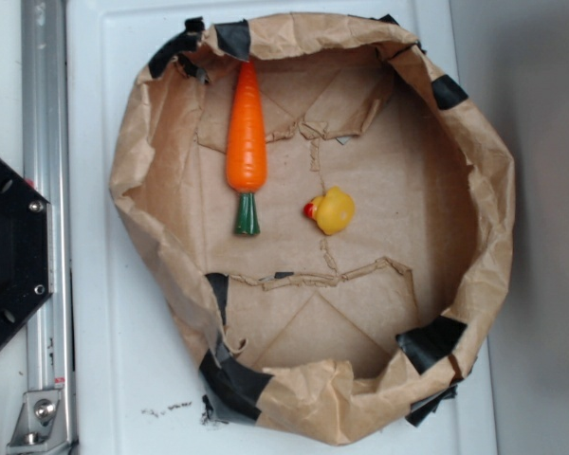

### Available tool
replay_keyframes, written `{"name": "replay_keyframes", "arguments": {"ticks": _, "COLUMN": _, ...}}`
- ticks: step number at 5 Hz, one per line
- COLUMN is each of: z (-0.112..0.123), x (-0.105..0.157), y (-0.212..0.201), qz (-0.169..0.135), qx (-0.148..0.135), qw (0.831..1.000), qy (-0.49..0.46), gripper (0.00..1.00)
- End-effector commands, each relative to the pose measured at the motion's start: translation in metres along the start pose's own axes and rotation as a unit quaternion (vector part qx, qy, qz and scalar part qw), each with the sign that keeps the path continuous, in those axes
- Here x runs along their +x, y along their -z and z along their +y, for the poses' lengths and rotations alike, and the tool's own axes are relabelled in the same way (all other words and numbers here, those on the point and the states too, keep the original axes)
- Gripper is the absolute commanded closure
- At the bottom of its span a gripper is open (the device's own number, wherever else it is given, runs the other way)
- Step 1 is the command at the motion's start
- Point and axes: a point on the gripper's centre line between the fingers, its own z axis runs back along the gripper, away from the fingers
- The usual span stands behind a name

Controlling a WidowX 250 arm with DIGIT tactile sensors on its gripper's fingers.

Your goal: Grab the yellow duck.

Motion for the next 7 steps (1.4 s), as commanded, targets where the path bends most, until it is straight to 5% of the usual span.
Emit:
{"name": "replay_keyframes", "arguments": {"ticks": 1, "z": 0.000, "x": 0.000, "y": 0.000, "qz": 0.000, "qx": 0.000, "qw": 1.000, "qy": 0.000, "gripper": 0.00}}
{"name": "replay_keyframes", "arguments": {"ticks": 3, "z": 0.020, "x": 0.100, "y": 0.037, "qz": -0.096, "qx": -0.012, "qw": 0.982, "qy": 0.165, "gripper": 0.00}}
{"name": "replay_keyframes", "arguments": {"ticks": 4, "z": 0.029, "x": 0.142, "y": 0.077, "qz": -0.061, "qx": -0.001, "qw": 0.980, "qy": 0.188, "gripper": 0.00}}
{"name": "replay_keyframes", "arguments": {"ticks": 6, "z": 0.030, "x": 0.154, "y": 0.155, "qz": 0.029, "qx": 0.029, "qw": 0.974, "qy": 0.223, "gripper": 0.00}}
{"name": "replay_keyframes", "arguments": {"ticks": 7, "z": 0.030, "x": 0.154, "y": 0.155, "qz": 0.029, "qx": 0.029, "qw": 0.974, "qy": 0.223, "gripper": 0.00}}
